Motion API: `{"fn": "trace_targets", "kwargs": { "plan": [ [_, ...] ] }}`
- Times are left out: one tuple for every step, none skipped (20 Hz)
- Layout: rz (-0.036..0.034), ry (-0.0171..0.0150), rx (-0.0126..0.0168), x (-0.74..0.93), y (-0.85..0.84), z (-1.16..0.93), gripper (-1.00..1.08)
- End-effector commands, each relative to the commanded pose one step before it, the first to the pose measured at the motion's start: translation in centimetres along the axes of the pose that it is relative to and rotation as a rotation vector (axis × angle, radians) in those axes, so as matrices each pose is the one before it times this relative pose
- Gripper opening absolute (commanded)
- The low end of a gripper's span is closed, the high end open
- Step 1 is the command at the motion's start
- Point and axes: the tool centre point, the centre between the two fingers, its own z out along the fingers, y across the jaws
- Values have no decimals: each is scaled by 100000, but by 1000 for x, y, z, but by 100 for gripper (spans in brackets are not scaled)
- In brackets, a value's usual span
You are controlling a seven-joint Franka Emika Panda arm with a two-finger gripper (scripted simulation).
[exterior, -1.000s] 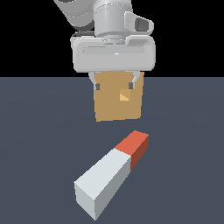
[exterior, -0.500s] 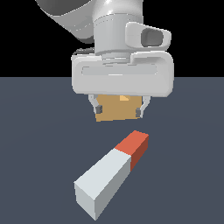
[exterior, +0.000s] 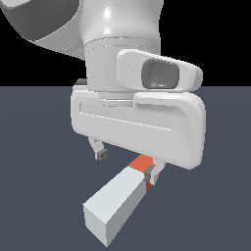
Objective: Insert the peg into the horizontal hole in a box.
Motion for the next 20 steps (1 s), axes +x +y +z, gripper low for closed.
{"fn": "trace_targets", "kwargs": {
  "plan": [
    [3639, 89, 77, -752, 131, 516, 100],
    [749, 9, 39, -172, 22, 115, 100],
    [447, 6, 24, -102, 12, 69, 100],
    [154, 2, 8, -38, 6, 23, 100],
    [-777, -97, 42, 93, -25, -85, 100],
    [0, 0, 0, 2, -3, 39, 100],
    [0, 0, 0, 7, -8, 116, 100],
    [68, 13, 1, -28, 4, 189, 100],
    [0, 0, 0, 17, -18, 268, 100],
    [96, 18, 1, -35, -1, 340, 100],
    [68, 12, 1, -14, -14, 415, 100],
    [68, 12, 1, -10, -21, 488, 100],
    [96, 16, 1, -23, -20, 557, 100],
    [96, 16, 1, -20, -23, 601, 100],
    [96, 17, 1, -23, -15, 535, 100],
    [68, 13, 0, -10, -10, 454, 100],
    [48, 11, 0, -1, -2, 373, 100],
    [47, 13, 0, -2, 12, 291, 100],
    [0, 0, 0, 22, 14, 215, 100],
    [0, 0, 0, 19, 24, 139, 100]
  ]
}}
